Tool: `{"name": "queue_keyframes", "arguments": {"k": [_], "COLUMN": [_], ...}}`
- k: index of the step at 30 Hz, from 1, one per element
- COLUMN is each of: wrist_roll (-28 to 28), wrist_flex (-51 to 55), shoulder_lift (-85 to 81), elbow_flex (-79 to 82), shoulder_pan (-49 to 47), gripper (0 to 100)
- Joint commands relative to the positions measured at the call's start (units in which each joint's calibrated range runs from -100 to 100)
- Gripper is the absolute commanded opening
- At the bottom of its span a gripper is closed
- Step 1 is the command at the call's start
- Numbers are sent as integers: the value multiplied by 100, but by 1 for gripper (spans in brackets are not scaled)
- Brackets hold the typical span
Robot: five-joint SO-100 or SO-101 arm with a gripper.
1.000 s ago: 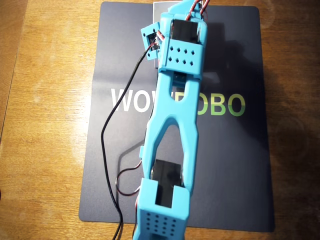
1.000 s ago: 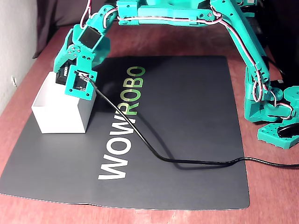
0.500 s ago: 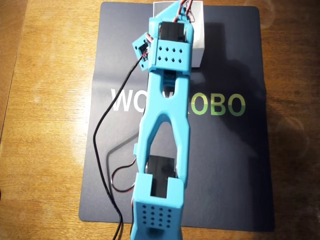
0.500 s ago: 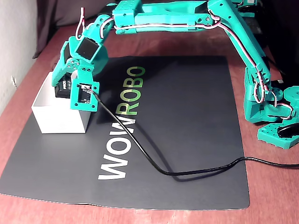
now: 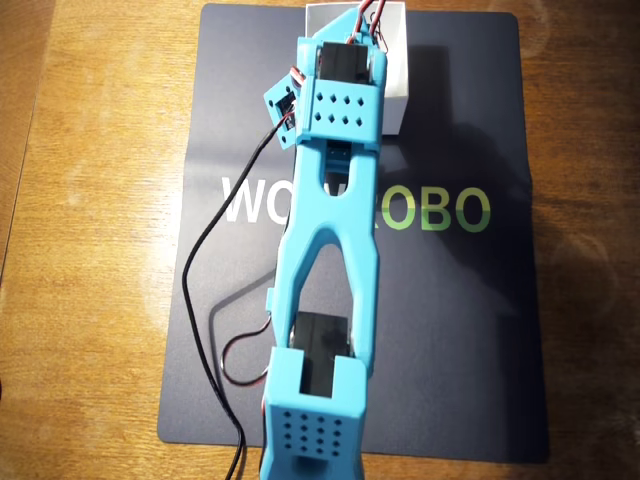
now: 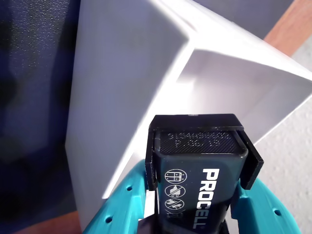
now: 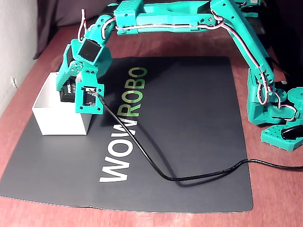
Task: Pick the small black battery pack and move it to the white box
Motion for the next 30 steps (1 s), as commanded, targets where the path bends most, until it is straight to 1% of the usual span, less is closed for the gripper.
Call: {"name": "queue_keyframes", "arguments": {"k": [1, 3, 19, 23, 25, 28, 30], "wrist_roll": [12, 12, -42, -444, -634, -982, -1188], "wrist_flex": [-6, -6, 20, 64, 441, 1274, 1589], "shoulder_lift": [-78, -78, -201, -657, -885, -1218, -1419], "elbow_flex": [-407, -407, -416, -298, -298, -298, -289], "shoulder_pan": [76, 76, 158, 134, 99, 64, 52], "gripper": [17, 19, 19, 19, 19, 19, 19]}}
